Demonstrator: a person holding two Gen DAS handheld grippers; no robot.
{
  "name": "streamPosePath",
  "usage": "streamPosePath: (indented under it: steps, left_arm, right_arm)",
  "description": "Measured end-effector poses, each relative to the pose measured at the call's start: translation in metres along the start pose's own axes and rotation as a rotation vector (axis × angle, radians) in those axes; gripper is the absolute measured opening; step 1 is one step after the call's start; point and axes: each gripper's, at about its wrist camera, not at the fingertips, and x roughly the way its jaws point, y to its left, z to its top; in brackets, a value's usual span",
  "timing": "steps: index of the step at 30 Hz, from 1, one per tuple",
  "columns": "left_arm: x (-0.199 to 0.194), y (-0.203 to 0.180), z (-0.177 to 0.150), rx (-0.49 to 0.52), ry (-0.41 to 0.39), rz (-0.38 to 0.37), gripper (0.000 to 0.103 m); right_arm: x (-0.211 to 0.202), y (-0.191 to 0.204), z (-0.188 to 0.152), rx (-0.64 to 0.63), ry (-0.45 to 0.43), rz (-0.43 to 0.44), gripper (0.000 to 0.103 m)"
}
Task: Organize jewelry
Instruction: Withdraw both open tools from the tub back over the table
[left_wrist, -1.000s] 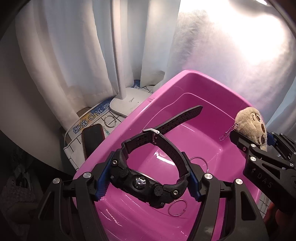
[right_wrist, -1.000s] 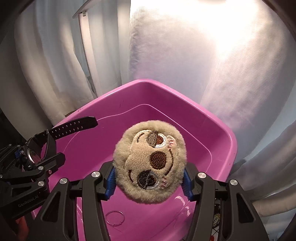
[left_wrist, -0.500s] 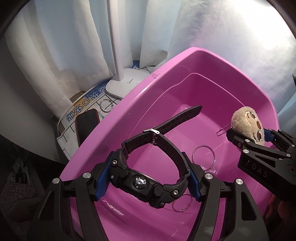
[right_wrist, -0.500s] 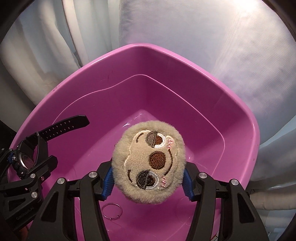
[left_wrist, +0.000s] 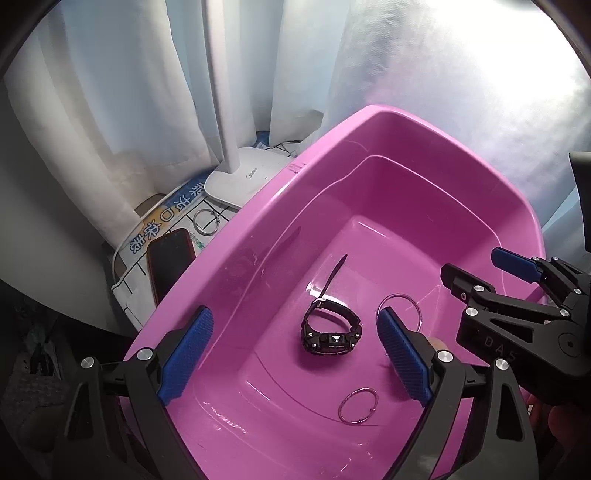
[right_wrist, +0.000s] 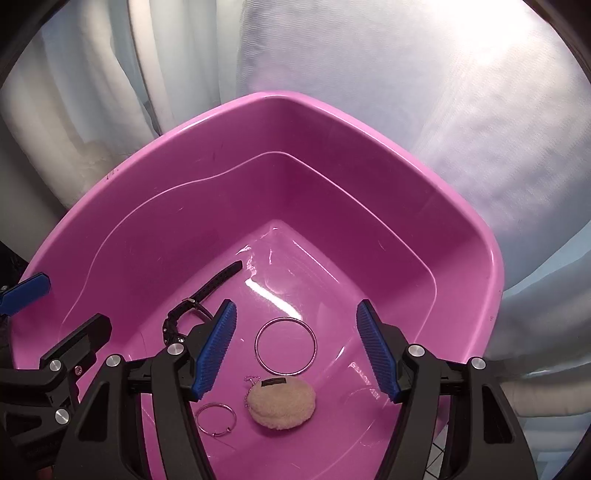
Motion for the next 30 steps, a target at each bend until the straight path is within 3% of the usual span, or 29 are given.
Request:
streamPosePath:
  steps: [6, 15, 23, 30]
  left_arm:
    - [-0.013, -0.001, -0.001, -0.002, -0.027, -0.006, 0.089]
    - [-0.069, -0.021, -0.007, 0.03, -0.132, -0.057, 0.089]
    - [-0.105, -0.072, -0.041, 0.094, -0.177, -0.16, 0.089]
    - [-0.118, -0.131, -0.084, 0.168, -0.167, -0.261, 0.09]
  right_arm:
    - [-0.02, -0.006, -0.005, 0.023, -0.055, 0.019, 0.065]
    - [-0.098, -0.042, -0.041, 0.097, -0.229, 0.061, 0.065]
    - [-0.153, -0.099, -0.118, 0.206, -0.292, -0.003, 0.065]
    - [-0.178, -0.16, -0.209, 0.349, -0.264, -0.111, 0.065]
